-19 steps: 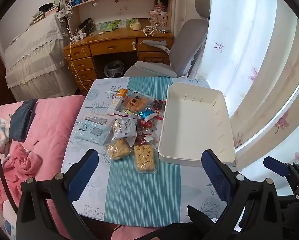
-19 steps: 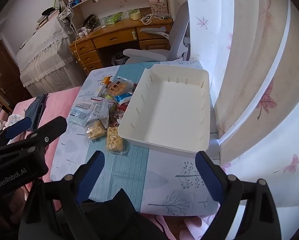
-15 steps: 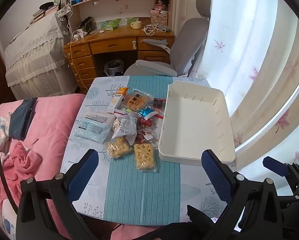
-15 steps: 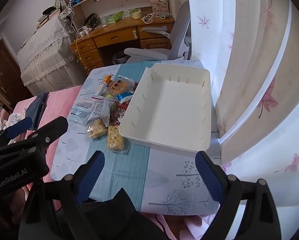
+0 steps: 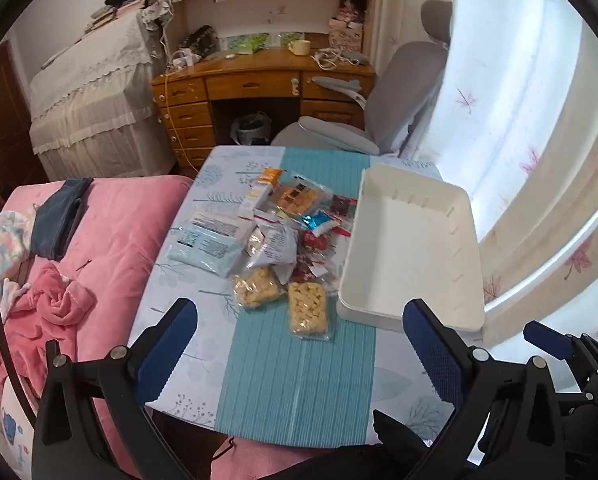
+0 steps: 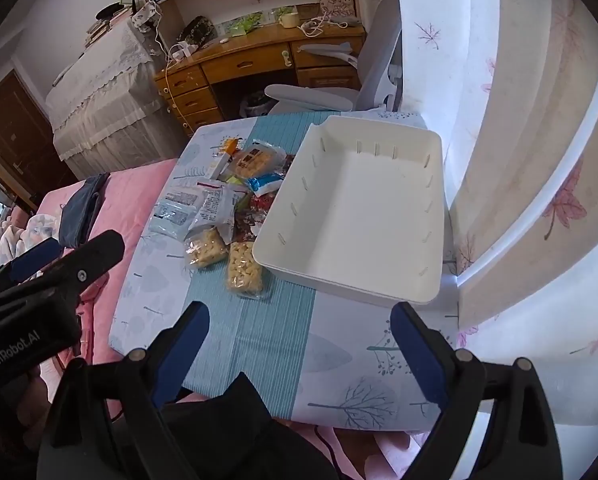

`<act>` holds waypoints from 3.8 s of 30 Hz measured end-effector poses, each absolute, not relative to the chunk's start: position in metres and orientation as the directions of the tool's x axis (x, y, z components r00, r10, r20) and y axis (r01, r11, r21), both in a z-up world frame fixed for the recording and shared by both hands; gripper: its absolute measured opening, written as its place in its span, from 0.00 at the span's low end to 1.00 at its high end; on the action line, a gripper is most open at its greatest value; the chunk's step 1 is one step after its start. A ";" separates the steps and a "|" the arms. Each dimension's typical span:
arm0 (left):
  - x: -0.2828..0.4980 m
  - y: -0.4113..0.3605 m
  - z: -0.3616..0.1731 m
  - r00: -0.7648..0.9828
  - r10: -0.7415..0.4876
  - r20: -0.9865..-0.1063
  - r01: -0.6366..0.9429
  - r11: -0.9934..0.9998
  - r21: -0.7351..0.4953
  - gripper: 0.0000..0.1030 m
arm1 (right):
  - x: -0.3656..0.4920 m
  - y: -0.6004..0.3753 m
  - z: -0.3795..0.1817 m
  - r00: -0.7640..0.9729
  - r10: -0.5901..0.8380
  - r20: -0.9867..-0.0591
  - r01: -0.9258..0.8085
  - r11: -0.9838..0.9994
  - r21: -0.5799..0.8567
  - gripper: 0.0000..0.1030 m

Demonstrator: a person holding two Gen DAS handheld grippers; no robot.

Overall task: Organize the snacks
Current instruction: 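Move both tools toward the snack pile beside the white tray, then grasp the light-blue wet-wipe pack with the left tool while the right tool grasps a clear bag of yellow snacks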

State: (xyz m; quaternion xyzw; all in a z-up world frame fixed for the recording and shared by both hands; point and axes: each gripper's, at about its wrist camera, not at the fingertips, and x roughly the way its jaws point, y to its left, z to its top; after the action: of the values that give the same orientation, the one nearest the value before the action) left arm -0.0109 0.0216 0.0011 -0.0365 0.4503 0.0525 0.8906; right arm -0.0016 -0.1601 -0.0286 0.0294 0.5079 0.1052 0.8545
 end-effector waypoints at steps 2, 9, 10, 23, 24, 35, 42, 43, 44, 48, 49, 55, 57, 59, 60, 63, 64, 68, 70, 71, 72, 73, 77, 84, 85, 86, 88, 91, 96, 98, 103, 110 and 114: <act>-0.010 0.024 0.003 0.591 0.067 -0.804 -0.133 0.991 -0.015 0.99 | -0.001 -0.156 -0.028 0.465 0.213 -0.859 -0.157 0.975 0.157 0.90; -0.003 0.035 0.007 0.605 0.057 -0.794 -0.120 0.993 -0.020 0.99 | 0.007 -0.141 -0.028 0.458 0.222 -0.861 -0.160 0.973 0.166 0.90; -0.001 0.037 0.007 0.604 0.059 -0.795 -0.117 0.993 -0.015 0.99 | 0.008 -0.137 -0.029 0.454 0.223 -0.863 -0.160 0.973 0.167 0.90; 0.036 0.092 -0.010 0.531 0.027 -0.847 -0.083 0.996 -0.021 0.99 | 0.033 -0.100 -0.046 0.383 0.215 -0.898 -0.079 0.977 0.200 0.90; 0.039 0.097 -0.011 0.526 0.023 -0.850 -0.082 0.996 -0.023 0.99 | 0.035 -0.095 -0.048 0.377 0.215 -0.901 -0.064 0.976 0.206 0.90; 0.069 0.177 -0.027 0.479 -0.021 -0.878 -0.040 0.998 -0.045 0.99 | 0.060 -0.056 -0.083 0.309 0.211 -0.927 0.128 0.957 0.261 0.90; 0.097 0.223 -0.050 0.440 -0.038 -0.897 -0.002 0.999 -0.043 0.99 | 0.072 -0.034 -0.117 0.270 0.177 -0.946 0.288 0.923 0.255 0.90; 0.102 0.228 -0.053 0.430 -0.043 -0.902 0.008 0.999 -0.044 0.99 | 0.073 -0.033 -0.122 0.267 0.170 -0.949 0.305 0.919 0.251 0.90; 0.108 0.232 -0.060 0.414 -0.052 -0.909 0.024 0.999 -0.046 0.99 | 0.074 -0.030 -0.127 0.265 0.159 -0.951 0.326 0.914 0.243 0.90; 0.132 0.242 -0.087 0.345 -0.084 -0.935 0.077 0.995 -0.061 0.99 | 0.080 -0.020 -0.147 0.260 0.093 -0.961 0.379 0.906 0.190 0.90; 0.140 0.243 -0.096 0.326 -0.091 -0.941 0.089 0.994 -0.065 0.99 | 0.081 -0.018 -0.152 0.258 0.075 -0.963 0.390 0.904 0.175 0.90; 0.184 0.251 -0.147 0.201 -0.157 -0.967 0.127 0.983 -0.134 0.99 | 0.088 -0.004 -0.181 0.267 -0.014 -0.964 0.397 0.913 0.096 0.87; 0.197 0.252 -0.161 0.169 -0.170 -0.971 0.130 0.980 -0.149 0.99 | 0.090 0.001 -0.191 0.266 -0.032 -0.963 0.385 0.920 0.076 0.85; 0.211 0.252 -0.175 0.149 -0.165 -0.975 0.130 0.981 -0.146 0.99 | 0.091 0.005 -0.199 0.266 -0.048 -0.963 0.380 0.923 0.059 0.84; 0.216 0.251 -0.179 0.145 -0.161 -0.976 0.131 0.981 -0.142 0.99 | 0.092 0.006 -0.203 0.267 -0.055 -0.962 0.378 0.925 0.052 0.84; 0.234 0.248 -0.196 0.124 -0.137 -0.983 0.136 0.983 -0.120 0.99 | 0.095 0.010 -0.213 0.268 -0.085 -0.960 0.366 0.930 0.020 0.84; 0.240 0.246 -0.203 0.111 -0.134 -0.985 0.142 0.983 -0.117 0.99 | 0.096 0.011 -0.215 0.268 -0.093 -0.959 0.363 0.932 0.011 0.83; 0.255 0.237 -0.226 0.075 -0.093 -0.993 0.159 0.984 -0.080 0.99 | 0.102 0.013 -0.226 0.254 -0.123 -0.959 0.351 0.936 -0.028 0.83; 0.261 0.234 -0.240 0.037 -0.080 -0.996 0.165 0.984 -0.073 0.99 | 0.104 0.014 -0.230 0.249 -0.128 -0.960 0.345 0.938 -0.036 0.81; 0.264 0.232 -0.246 0.021 -0.079 -0.997 0.162 0.984 -0.074 0.99 | 0.105 0.014 -0.232 0.246 -0.135 -0.960 0.340 0.939 -0.045 0.81; 0.267 0.231 -0.252 0.006 -0.078 -0.997 0.157 0.985 -0.077 0.99 | 0.105 0.015 -0.235 0.241 -0.140 -0.960 0.336 0.941 -0.053 0.80; 0.269 0.230 -0.258 -0.008 -0.081 -0.997 0.153 0.985 -0.081 0.99 | 0.106 0.015 -0.237 0.238 -0.141 -0.961 0.333 0.941 -0.055 0.79; 0.277 0.228 -0.280 -0.034 -0.067 -0.997 0.135 0.988 -0.071 0.99 | 0.106 0.014 -0.243 0.233 -0.134 -0.963 0.329 0.943 -0.052 0.75; 0.281 0.219 -0.293 -0.003 0.015 -1.000 0.165 0.986 0.014 1.00 | 0.114 0.014 -0.247 0.239 -0.134 -0.962 0.313 0.948 -0.054 0.75; 0.281 0.217 -0.292 0.000 0.023 -1.000 0.165 0.986 0.023 1.00 | 0.115 0.013 -0.248 0.238 -0.135 -0.962 0.311 0.949 -0.056 0.75; 0.283 0.217 -0.293 0.001 0.028 -1.000 0.162 0.986 0.028 1.00 | 0.116 0.014 -0.249 0.239 -0.138 -0.961 0.308 0.950 -0.060 0.75; 0.284 0.217 -0.295 0.010 0.028 -1.000 0.150 0.988 0.029 1.00 | 0.118 0.014 -0.252 0.242 -0.142 -0.960 0.298 0.952 -0.066 0.74; 0.283 0.216 -0.294 0.052 0.028 -0.998 0.144 0.989 0.035 1.00 | 0.120 0.015 -0.256 0.243 -0.153 -0.958 0.283 0.956 -0.081 0.68; 0.271 0.219 -0.293 0.135 0.015 -0.991 0.164 0.986 0.037 1.00 | 0.117 0.017 -0.258 0.253 -0.153 -0.955 0.266 0.960 -0.083 0.62; 0.267 0.220 -0.292 0.163 0.009 -0.987 0.167 0.985 0.036 1.00 | 0.116 0.020 -0.258 0.257 -0.152 -0.954 0.250 0.964 -0.086 0.60; 0.262 0.218 -0.291 0.181 0.027 -0.983 0.162 0.985 0.057 0.98 | 0.106 0.028 -0.257 0.246 -0.137 -0.960 0.237 0.968 -0.077 0.58; 0.248 0.204 -0.279 0.210 0.049 -0.976 0.198 0.976 0.092 0.87 | 0.084 0.035 -0.254 0.212 -0.090 -0.973 0.275 0.961 -0.029 0.58; 0.231 0.198 -0.271 0.213 0.035 -0.976 0.225 0.971 0.084 0.76 | 0.071 0.037 -0.252 0.204 -0.052 -0.978 0.313 0.950 0.015 0.58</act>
State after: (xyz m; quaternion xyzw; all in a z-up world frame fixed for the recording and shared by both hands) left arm 0.2314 0.1981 -0.2707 0.1042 0.6243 -0.0618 0.7717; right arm 0.0706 0.0367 -0.2521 0.1054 0.6198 -0.1186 0.7685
